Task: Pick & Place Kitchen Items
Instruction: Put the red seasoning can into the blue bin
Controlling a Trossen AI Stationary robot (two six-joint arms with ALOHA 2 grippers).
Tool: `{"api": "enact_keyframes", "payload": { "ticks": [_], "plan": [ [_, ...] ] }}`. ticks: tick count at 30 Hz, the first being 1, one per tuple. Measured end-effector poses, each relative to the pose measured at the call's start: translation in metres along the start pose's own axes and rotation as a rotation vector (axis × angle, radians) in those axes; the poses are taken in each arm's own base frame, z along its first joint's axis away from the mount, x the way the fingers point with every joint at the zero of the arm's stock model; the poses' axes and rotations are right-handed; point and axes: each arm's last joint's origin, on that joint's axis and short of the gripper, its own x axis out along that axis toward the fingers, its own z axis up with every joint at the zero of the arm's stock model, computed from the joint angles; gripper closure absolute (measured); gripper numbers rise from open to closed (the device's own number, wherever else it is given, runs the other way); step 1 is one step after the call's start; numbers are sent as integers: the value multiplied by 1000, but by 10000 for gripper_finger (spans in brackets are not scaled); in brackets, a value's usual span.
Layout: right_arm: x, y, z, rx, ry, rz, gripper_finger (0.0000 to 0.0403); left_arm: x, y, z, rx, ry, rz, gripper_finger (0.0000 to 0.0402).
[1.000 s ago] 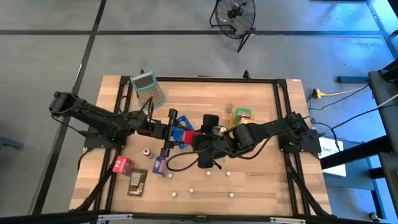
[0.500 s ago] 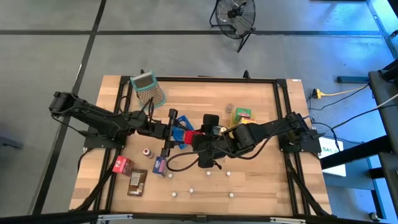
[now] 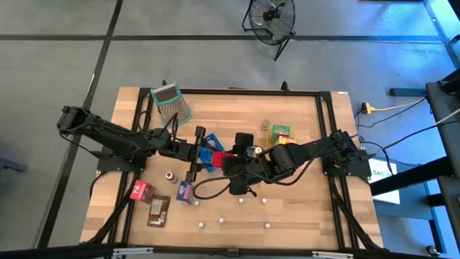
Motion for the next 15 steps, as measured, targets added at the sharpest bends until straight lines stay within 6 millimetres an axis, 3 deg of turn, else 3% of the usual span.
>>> {"api": "enact_keyframes", "payload": {
  "ticks": [9, 15],
  "plan": [
    [0, 0, 0, -3, 3, 0, 204, 0, 0, -1, 1, 11, 3, 200],
    [-1, 0, -1, -5, 5, -4, 204, 0, 0, -3, -23, 28, 23, 163]
  ]
}}
